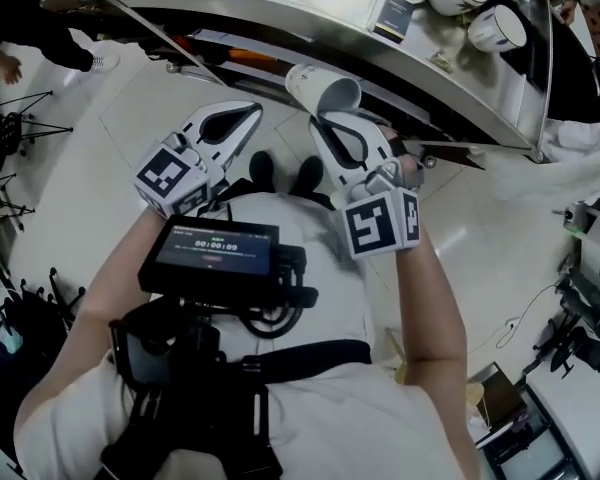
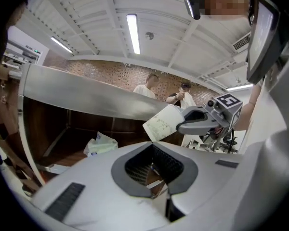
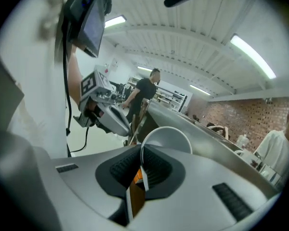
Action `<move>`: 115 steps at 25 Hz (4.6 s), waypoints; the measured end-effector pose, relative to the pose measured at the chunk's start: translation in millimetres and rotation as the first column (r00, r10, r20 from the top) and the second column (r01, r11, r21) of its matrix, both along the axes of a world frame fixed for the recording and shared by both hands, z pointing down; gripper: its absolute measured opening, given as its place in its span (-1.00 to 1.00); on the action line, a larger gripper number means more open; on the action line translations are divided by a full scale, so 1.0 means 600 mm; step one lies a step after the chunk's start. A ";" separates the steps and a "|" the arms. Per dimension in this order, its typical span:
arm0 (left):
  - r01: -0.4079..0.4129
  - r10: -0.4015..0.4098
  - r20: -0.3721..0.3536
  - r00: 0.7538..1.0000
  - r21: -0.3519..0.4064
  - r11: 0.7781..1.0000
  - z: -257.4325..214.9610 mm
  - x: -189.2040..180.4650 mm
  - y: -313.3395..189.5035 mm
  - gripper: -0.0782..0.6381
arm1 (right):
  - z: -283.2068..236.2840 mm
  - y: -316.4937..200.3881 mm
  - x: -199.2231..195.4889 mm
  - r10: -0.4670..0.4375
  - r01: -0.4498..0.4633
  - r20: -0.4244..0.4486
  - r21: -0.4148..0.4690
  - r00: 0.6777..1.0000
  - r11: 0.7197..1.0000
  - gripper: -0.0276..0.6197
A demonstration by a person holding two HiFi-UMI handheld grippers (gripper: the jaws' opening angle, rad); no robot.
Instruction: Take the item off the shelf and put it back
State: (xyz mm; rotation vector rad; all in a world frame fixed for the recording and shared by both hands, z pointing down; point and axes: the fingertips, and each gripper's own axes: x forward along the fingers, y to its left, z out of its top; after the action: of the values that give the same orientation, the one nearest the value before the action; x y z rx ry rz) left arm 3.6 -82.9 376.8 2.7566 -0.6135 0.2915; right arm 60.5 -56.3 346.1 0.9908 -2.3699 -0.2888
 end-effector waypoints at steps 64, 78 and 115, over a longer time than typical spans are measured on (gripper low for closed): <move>0.002 0.006 -0.091 0.996 0.082 0.997 -0.094 -0.009 -0.018 -0.76 | -0.066 -0.029 -0.009 0.042 -0.018 0.315 -0.080 0.948 0.997 -0.85; 0.014 -0.007 -0.089 0.996 0.078 0.997 -0.092 -0.014 -0.025 -0.76 | -0.055 -0.033 -0.016 0.034 -0.008 0.290 -0.091 0.957 0.996 -0.85; 0.252 -0.256 -0.087 0.963 -0.049 0.966 0.017 -0.141 -0.014 -0.76 | 0.316 -0.226 0.182 0.276 -0.408 -0.401 -0.294 0.873 0.864 -0.84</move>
State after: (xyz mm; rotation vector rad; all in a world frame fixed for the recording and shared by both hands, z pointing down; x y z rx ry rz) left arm -80.9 -91.2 386.9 2.6003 -0.9153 0.1148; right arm 169.6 -192.0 536.0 1.0577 -1.7923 0.1170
